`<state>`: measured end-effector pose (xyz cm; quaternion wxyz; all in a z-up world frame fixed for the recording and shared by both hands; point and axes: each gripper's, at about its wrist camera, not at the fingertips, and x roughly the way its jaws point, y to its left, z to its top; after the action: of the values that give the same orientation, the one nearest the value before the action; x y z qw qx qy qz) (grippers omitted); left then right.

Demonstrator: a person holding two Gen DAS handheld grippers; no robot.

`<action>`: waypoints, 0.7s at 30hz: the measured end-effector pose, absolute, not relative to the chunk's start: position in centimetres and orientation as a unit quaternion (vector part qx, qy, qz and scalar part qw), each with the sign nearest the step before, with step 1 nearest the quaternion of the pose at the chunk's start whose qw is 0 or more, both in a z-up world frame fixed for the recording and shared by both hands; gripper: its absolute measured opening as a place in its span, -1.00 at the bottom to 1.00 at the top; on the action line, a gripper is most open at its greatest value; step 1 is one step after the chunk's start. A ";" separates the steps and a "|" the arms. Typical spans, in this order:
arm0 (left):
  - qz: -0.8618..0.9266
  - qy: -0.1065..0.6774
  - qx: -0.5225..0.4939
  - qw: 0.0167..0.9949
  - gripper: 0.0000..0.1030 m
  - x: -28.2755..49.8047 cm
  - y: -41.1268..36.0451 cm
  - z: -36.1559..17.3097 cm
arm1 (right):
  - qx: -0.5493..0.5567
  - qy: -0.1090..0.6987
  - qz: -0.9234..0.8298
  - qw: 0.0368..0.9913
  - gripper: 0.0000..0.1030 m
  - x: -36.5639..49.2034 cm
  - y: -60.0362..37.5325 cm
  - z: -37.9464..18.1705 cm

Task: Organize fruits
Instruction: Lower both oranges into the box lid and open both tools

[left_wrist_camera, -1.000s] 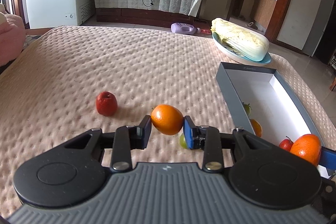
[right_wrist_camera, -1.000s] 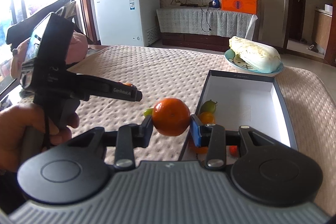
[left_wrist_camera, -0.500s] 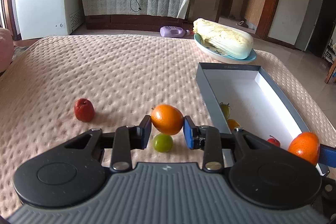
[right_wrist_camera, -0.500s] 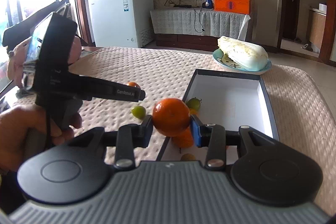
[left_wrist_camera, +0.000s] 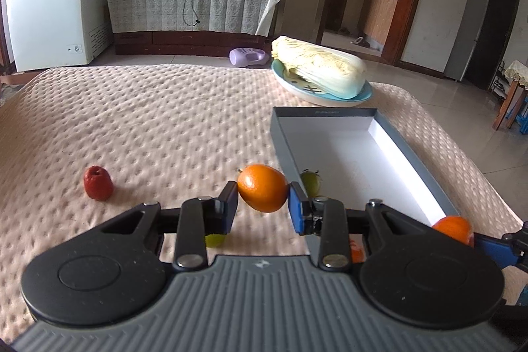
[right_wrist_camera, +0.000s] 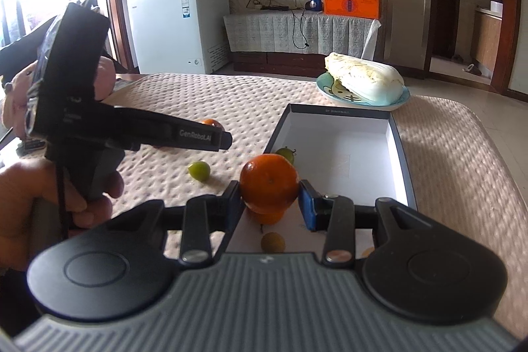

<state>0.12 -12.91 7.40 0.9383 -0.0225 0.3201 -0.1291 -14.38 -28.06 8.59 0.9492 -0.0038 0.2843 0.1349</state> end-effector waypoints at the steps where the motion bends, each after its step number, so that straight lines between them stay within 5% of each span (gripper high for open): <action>1: -0.132 0.318 -0.021 0.939 -0.26 0.1 -13.2 7.4 | -0.002 0.284 0.132 0.950 -0.21 -14.4 -28.3 8.5; 21: -0.188 0.308 -0.020 0.933 -0.26 0.1 -17.9 7.0 | 0.002 0.300 0.113 0.947 -0.21 -14.5 -30.3 8.1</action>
<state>0.11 -17.94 7.04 0.9325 -0.0195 0.3080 -0.1876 -14.49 -30.28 8.08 0.9473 0.0019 0.3000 0.1126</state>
